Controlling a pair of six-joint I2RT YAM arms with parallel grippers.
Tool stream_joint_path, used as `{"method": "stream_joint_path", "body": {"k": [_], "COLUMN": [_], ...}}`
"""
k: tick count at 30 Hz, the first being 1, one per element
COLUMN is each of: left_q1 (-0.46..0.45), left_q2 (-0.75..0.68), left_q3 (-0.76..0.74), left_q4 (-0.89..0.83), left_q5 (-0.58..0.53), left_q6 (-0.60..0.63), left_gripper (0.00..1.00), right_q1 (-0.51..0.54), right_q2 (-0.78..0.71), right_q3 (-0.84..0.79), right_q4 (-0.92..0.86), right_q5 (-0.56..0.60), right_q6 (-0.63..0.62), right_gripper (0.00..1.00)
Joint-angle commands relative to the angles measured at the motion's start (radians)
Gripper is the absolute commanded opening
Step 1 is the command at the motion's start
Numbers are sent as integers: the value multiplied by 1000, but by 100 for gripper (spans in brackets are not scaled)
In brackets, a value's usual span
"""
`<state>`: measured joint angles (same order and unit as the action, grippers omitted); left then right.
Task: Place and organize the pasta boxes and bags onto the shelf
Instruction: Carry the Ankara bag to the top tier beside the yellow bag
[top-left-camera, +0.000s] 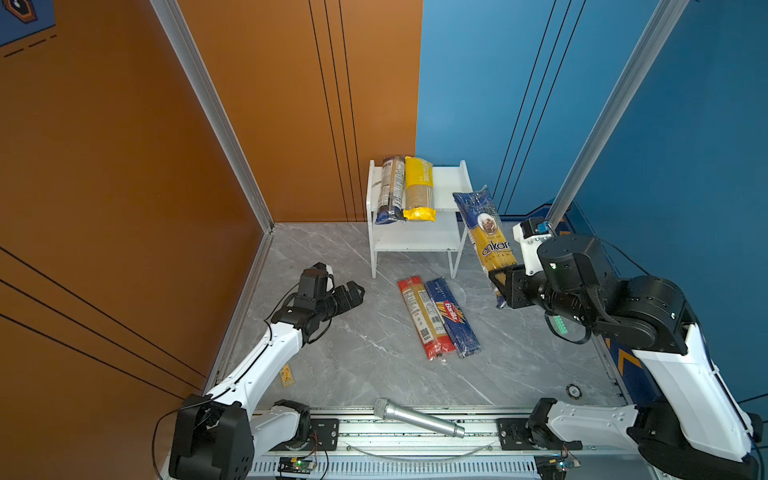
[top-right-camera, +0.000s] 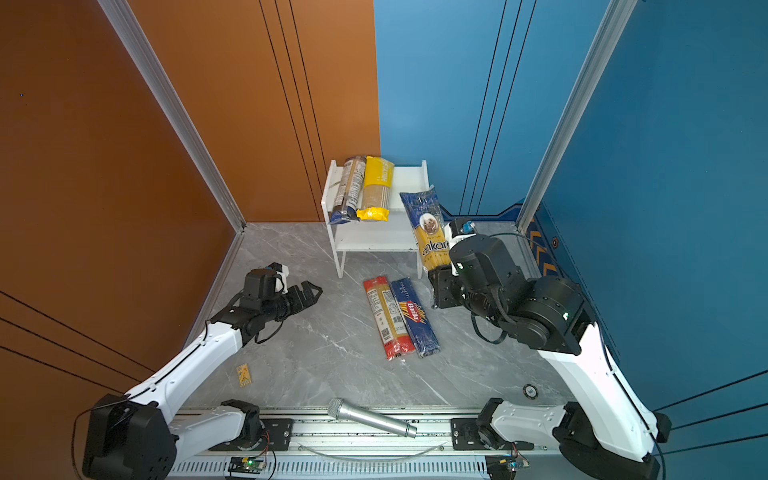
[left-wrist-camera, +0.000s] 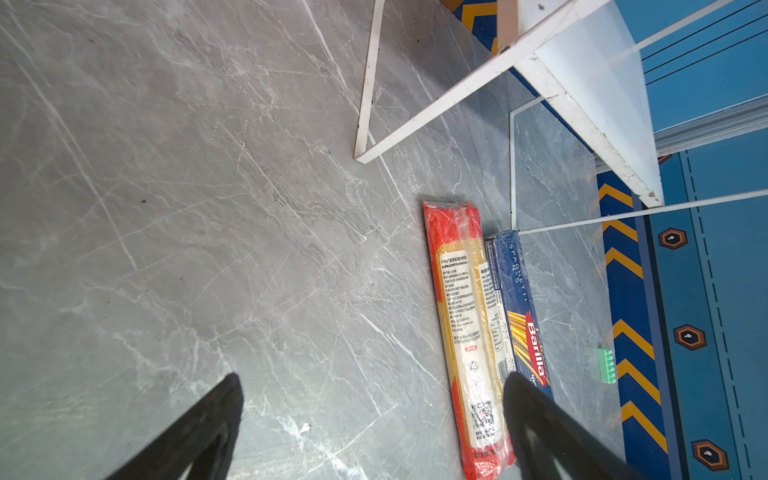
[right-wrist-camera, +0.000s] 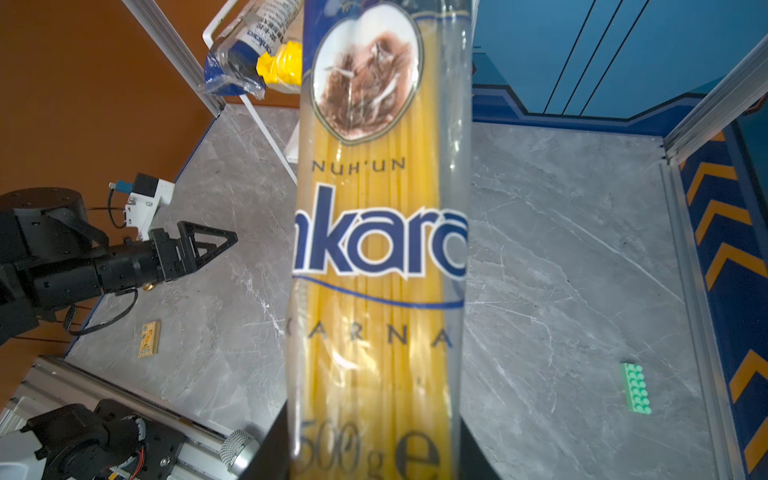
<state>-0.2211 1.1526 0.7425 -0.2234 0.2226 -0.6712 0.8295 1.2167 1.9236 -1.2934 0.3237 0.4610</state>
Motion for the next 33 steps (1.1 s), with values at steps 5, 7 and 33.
{"method": "stream_joint_path", "body": {"k": [5, 7, 33], "left_q1": [8, 8, 21], "left_q2": [-5, -12, -63], "left_q3": [16, 15, 6], "left_q4": [20, 8, -35], "left_q5": [27, 20, -1], "left_q6": [7, 11, 18], "left_gripper": [98, 98, 98], "right_q1": [-45, -57, -201], "right_q2": [124, 143, 270], "right_q3": [130, 132, -65], "right_q4": [197, 249, 918], "right_q5": [114, 126, 41], "right_q6": [-63, -72, -178], "right_gripper": [0, 0, 0]}}
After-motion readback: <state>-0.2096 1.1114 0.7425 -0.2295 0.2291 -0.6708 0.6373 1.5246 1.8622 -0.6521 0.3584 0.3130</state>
